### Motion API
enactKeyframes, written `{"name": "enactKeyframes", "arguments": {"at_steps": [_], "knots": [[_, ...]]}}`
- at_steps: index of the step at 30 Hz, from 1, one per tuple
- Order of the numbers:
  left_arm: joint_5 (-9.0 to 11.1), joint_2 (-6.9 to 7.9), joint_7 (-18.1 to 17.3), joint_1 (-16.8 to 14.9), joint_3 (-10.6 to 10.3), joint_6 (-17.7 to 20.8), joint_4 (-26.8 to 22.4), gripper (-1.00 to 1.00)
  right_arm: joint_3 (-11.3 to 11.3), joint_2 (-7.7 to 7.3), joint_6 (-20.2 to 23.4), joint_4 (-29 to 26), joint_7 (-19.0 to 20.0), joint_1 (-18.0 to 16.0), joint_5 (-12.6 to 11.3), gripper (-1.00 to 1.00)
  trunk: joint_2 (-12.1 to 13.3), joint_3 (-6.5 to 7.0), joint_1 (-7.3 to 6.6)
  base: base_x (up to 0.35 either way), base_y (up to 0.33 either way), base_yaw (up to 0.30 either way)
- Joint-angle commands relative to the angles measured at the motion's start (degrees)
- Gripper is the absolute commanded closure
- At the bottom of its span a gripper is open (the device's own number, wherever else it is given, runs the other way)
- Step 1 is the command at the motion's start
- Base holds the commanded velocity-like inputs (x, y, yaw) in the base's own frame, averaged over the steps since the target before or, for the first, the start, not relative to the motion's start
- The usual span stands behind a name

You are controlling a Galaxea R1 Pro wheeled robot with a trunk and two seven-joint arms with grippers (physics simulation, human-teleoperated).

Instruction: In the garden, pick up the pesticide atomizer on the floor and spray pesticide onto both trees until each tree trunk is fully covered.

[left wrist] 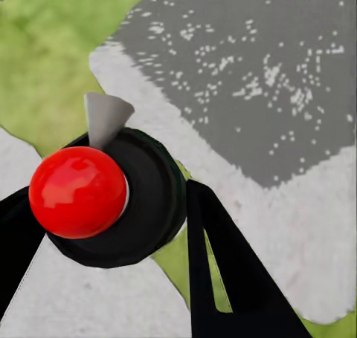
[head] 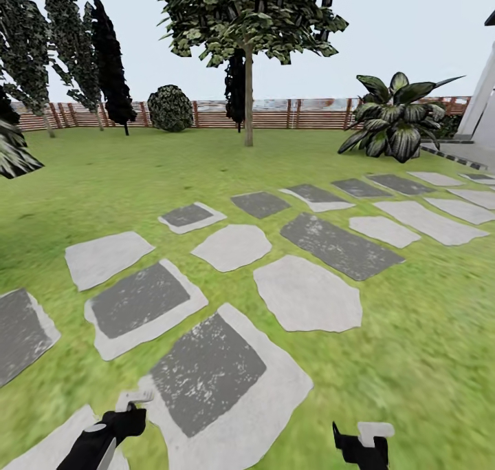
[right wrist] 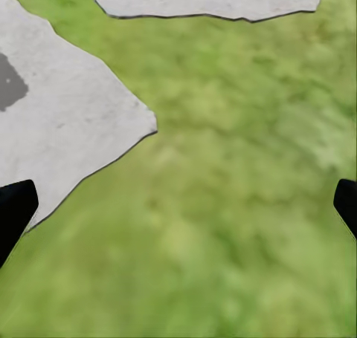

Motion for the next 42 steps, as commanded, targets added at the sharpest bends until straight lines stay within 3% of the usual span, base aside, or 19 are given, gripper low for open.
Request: {"name": "enactKeyframes", "arguments": {"at_steps": [1, 42], "knots": [[-0.18, -0.03, -0.4, -0.01, 0.22, 0.33, -0.1, 1.0, -0.38, 0.02, -0.19, 0.07, -0.03, -0.02, 0.5, -1.0, -0.02, -0.05, 0.02, 0.344, 0.0, 0.0], [-0.18, -0.03, -0.4, -0.03, 0.22, 0.33, -0.1, 1.0, -0.38, 0.04, -0.19, 0.06, -0.03, -0.04, 0.5, -1.0, -0.02, -0.05, 0.02, 0.344, 0.0, 0.0]]}}
